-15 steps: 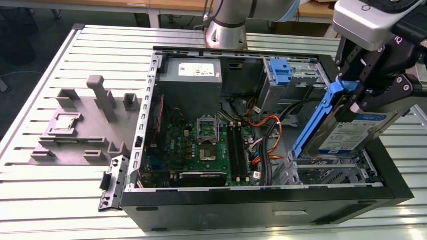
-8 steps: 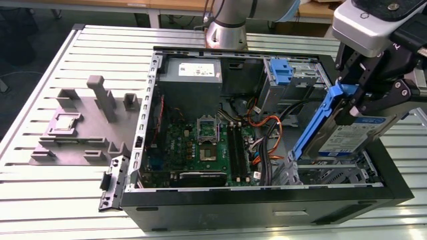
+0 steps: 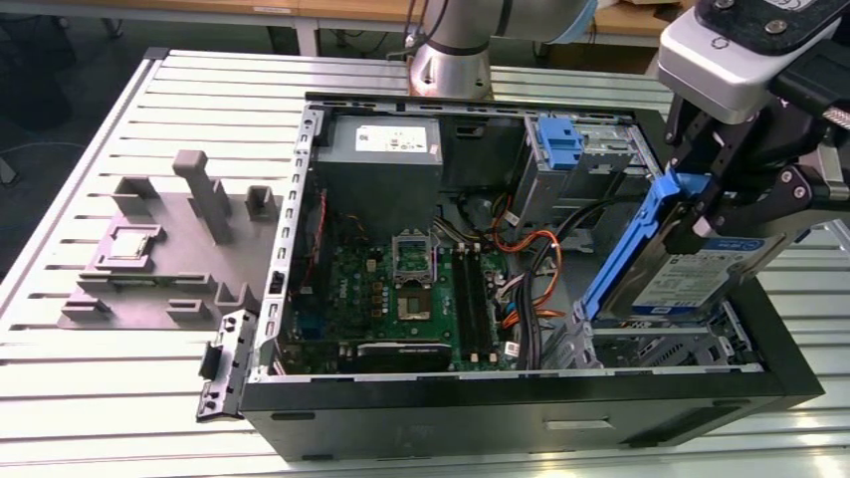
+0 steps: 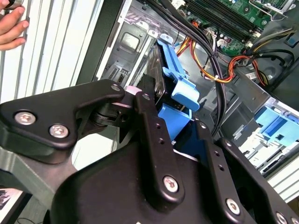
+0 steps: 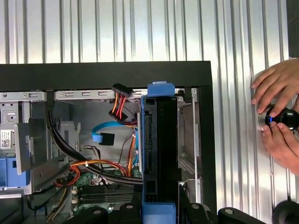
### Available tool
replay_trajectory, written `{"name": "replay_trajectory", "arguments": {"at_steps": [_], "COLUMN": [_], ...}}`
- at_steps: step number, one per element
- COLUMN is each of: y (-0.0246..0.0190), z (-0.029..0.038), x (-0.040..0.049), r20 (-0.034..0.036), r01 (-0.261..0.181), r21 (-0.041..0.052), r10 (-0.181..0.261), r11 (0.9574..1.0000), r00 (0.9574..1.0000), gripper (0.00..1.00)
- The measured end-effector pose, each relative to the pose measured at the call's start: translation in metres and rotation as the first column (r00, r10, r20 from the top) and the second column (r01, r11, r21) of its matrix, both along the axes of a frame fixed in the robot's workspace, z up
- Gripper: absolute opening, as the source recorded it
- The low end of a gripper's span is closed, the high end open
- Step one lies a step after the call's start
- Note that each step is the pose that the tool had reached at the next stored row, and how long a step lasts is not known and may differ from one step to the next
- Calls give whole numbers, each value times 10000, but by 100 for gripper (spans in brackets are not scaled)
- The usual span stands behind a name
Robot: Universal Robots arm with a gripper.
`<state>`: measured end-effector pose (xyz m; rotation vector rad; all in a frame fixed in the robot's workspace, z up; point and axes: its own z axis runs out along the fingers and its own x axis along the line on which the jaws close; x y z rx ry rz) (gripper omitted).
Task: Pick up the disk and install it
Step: 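Insert the disk into the insertion slot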
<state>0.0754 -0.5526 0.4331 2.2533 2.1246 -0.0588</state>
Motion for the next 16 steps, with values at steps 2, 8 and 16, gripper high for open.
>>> {"name": "replay_trajectory", "arguments": {"at_steps": [2,8,16], "y": [-1,-3,-3], "z": [-8,-18,-18], "x": [0,0,0], "r20": [0,0,0], "r01": [0,-1,-2], "r21": [0,1,106], "r10": [0,1,2], "r11": [10000,10000,9999], "r00": [10000,10000,10000], "gripper": [37,37,37]}}
